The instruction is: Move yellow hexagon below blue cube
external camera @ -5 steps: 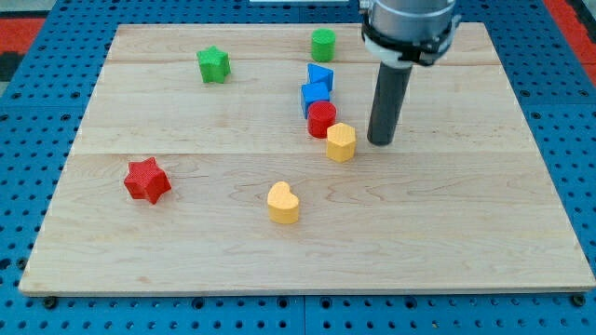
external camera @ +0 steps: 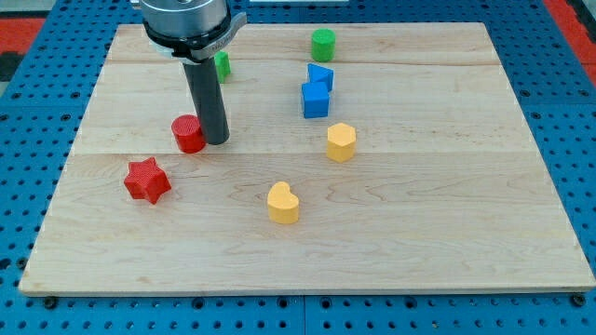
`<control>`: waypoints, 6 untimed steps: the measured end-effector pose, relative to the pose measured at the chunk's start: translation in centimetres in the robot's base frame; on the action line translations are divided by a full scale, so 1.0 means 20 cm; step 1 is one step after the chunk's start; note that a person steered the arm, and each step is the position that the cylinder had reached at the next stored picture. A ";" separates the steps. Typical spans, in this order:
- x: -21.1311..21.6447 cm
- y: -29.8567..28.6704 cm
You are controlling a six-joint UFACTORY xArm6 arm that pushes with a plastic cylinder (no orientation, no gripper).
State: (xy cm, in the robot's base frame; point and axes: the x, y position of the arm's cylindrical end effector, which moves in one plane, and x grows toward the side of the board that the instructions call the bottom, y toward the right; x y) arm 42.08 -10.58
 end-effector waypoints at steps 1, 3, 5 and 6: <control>0.00 -0.09; 0.21 0.23; 0.22 0.81; 0.14 0.84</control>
